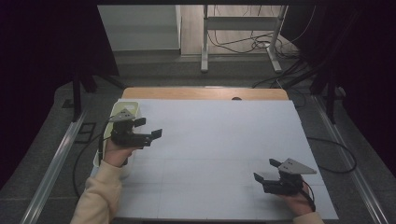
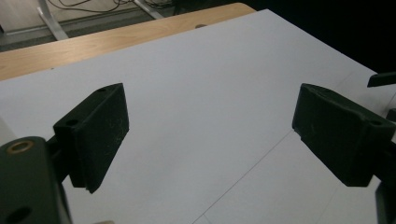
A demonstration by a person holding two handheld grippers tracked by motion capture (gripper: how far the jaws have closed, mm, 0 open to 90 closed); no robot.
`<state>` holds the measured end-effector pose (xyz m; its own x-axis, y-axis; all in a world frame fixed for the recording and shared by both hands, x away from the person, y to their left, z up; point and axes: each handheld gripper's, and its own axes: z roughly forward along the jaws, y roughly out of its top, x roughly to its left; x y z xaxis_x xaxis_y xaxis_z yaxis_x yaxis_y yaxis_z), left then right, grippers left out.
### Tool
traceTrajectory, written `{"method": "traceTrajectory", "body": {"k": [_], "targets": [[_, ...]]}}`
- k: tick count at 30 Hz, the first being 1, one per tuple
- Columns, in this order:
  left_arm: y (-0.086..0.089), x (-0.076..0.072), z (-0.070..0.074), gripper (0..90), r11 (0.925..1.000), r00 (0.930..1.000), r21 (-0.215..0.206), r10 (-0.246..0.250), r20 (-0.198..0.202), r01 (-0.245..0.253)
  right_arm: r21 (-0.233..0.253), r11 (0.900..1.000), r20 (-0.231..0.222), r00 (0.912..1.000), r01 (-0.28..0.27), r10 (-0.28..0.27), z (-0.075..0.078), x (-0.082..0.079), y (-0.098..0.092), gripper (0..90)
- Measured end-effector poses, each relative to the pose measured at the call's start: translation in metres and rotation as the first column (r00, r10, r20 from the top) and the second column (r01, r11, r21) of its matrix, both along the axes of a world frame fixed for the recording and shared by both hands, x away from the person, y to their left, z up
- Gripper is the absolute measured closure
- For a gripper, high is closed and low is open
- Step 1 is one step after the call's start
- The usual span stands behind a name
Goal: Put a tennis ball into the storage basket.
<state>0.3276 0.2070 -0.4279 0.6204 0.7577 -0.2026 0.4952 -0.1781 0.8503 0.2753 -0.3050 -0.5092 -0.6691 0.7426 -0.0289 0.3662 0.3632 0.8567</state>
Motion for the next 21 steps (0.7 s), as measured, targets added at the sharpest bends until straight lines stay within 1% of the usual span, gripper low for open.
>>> {"method": "traceTrajectory", "body": {"k": [3, 5, 10, 13, 17, 19, 21], "targets": [[-0.003, -0.001, 0.001, 11.5, 1.0000, 1.0000, -0.004, -0.005, 0.004, 0.005, -0.001, 1.000, -0.002, 1.0000, 0.001, -0.001, 0.000, 0.000, 0.000, 16.9], [-0.007, -0.003, 0.001, 11.5, 0.9998, 0.9998, -0.005, -0.018, 0.008, 0.018, 0.000, 1.000, -0.001, 1.0000, 0.004, -0.004, 0.000, 0.000, 0.000, 16.9], [-0.020, -0.011, -0.005, 11.1, 0.9988, 0.9988, 0.006, -0.048, 0.005, 0.048, -0.006, 1.000, 0.004, 1.0000, 0.007, -0.007, 0.000, -0.002, 0.000, 16.9], [-0.024, -0.022, -0.010, 11.0, 0.9987, 0.9986, -0.007, -0.051, 0.010, 0.051, -0.009, 1.000, 0.004, 1.0000, 0.009, -0.009, 0.000, -0.002, 0.001, 16.9], [-0.024, -0.036, -0.015, 11.6, 0.9979, 0.9982, -0.029, -0.057, 0.021, 0.057, -0.011, 1.000, 0.000, 1.0000, 0.002, -0.002, -0.001, -0.002, 0.004, 16.9], [-0.024, -0.042, -0.021, 12.2, 0.9967, 0.9979, -0.050, -0.063, 0.014, 0.063, -0.019, 1.000, -0.001, 1.0000, -0.003, 0.003, -0.001, -0.003, 0.006, 16.9], [-0.027, -0.050, -0.027, 12.5, 0.9953, 0.9966, -0.050, -0.082, 0.007, 0.082, -0.021, 1.000, 0.001, 1.0000, -0.009, 0.009, -0.001, -0.003, 0.007, 16.9]]}}
